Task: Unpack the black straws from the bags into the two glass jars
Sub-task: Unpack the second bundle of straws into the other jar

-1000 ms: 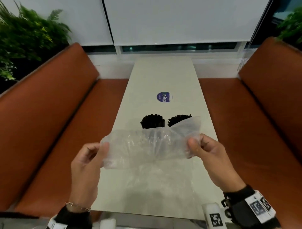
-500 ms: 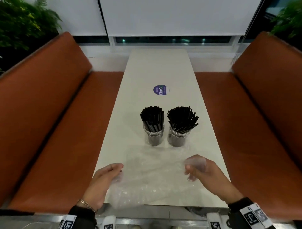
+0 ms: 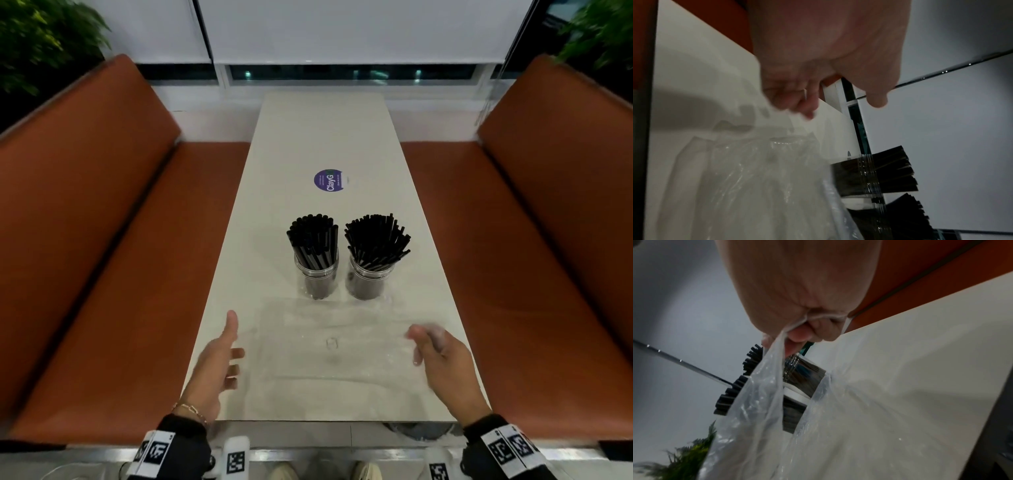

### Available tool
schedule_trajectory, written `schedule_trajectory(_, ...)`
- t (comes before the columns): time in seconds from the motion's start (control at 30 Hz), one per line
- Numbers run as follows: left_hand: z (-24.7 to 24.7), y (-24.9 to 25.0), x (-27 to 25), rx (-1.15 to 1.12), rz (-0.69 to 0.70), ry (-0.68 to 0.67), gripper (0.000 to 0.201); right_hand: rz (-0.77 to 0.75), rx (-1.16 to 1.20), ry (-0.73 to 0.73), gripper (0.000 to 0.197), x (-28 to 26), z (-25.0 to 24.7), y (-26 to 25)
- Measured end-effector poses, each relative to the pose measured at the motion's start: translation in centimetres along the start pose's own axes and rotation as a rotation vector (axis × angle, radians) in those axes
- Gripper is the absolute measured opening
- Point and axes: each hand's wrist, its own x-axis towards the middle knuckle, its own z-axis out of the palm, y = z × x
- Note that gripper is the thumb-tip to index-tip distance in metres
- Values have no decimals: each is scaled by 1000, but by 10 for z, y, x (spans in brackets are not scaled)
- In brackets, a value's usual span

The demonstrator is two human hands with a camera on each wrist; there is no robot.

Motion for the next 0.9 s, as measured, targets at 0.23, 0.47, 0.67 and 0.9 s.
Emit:
schedule_trajectory(0.23, 32, -11, -10, -117, -62, -118, 42, 37, 102, -48, 31, -4, 15, -1)
schedule_trajectory(0.47, 31, -19, -9, -248, 125, -5, 42, -7, 181, -67, 33, -4, 16, -9)
schedule_trajectory(0.67, 29, -11, -12, -117, 407, 126, 24, -7, 164, 6, 29, 19, 29, -2)
schedule_trajectory(0.9, 35, -31, 35, 451, 349, 224, 60, 165, -88, -116, 72, 53, 56, 35)
